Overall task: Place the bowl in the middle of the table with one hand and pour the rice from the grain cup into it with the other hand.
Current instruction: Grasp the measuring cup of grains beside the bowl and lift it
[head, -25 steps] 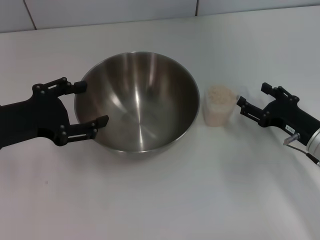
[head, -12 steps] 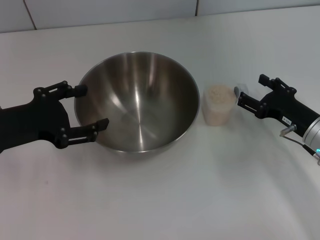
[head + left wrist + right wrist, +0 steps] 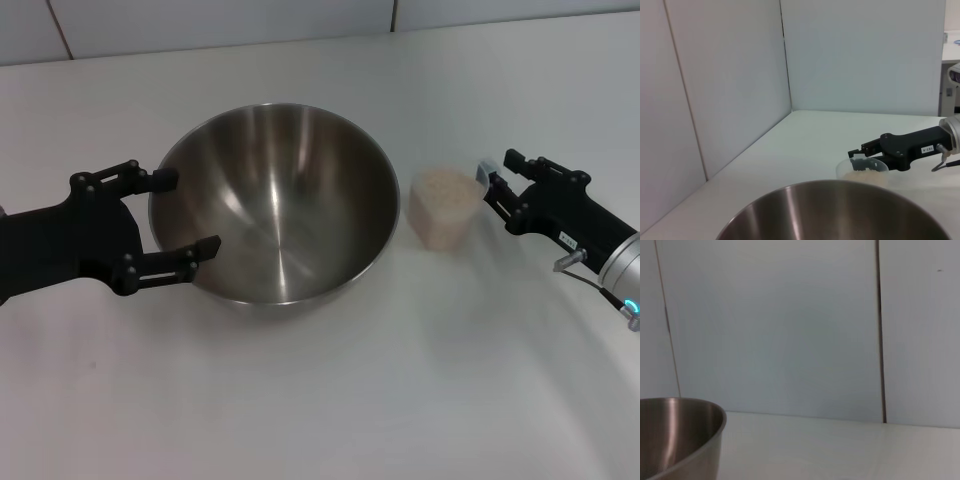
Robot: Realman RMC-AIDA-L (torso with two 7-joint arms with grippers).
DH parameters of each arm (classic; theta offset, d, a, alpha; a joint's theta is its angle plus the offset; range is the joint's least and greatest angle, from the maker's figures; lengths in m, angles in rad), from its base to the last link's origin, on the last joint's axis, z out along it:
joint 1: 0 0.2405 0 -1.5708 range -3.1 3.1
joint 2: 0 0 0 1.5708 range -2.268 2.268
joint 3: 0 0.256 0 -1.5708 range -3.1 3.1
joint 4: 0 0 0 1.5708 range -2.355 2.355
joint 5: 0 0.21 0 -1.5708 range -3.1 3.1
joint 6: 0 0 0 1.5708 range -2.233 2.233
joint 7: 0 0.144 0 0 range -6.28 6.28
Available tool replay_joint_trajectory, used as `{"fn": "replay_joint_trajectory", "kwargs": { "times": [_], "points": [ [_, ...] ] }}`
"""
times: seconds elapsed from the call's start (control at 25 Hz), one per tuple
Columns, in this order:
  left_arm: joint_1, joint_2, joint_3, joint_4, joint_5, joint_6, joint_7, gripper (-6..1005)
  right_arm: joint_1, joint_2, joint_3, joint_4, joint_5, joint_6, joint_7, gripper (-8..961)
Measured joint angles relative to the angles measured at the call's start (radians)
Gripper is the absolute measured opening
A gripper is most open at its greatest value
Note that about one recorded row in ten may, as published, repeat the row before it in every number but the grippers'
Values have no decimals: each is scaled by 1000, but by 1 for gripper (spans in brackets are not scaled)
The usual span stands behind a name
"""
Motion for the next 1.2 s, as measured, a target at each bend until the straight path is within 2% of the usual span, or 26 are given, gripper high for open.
{"fn": "replay_joint_trajectory", "kwargs": {
  "times": [0.4,0.64,0.88,1.0,1.04,1.16,1.2],
  "points": [
    [-2,0,0,-3,0,0,-3,847,-2,1,0,1,1,-5,0,146],
    [-1,0,0,-4,0,-1,-6,847,-15,1,26,0,2,-64,0,9],
    [-1,2,-2,-12,3,-16,-12,847,-35,0,129,-1,3,-259,-42,9],
    [-18,2,-37,-15,41,-44,-32,847,-5,0,148,8,3,-371,-131,9],
    [-18,2,-37,-15,41,-44,-32,847,-5,0,148,8,3,-371,-131,9],
    [-26,1,-47,-16,55,-55,-39,847,36,0,142,47,-2,-414,-280,9],
    [-27,1,-48,-20,68,-56,-46,847,64,0,138,86,-5,-411,-431,9]
  ]
}}
